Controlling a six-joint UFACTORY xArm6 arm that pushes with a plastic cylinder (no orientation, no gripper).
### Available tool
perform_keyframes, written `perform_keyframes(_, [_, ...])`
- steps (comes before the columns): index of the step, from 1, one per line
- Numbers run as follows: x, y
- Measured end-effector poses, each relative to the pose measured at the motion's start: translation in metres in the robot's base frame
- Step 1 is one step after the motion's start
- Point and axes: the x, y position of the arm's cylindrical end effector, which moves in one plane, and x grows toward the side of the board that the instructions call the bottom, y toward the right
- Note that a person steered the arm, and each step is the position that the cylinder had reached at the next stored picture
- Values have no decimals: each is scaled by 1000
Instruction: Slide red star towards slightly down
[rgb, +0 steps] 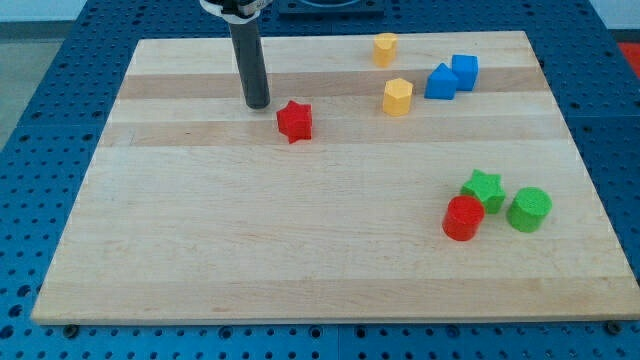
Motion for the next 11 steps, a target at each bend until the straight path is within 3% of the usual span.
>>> perform_keyframes(7, [-3, 27])
perform_keyframes(11, [-3, 75])
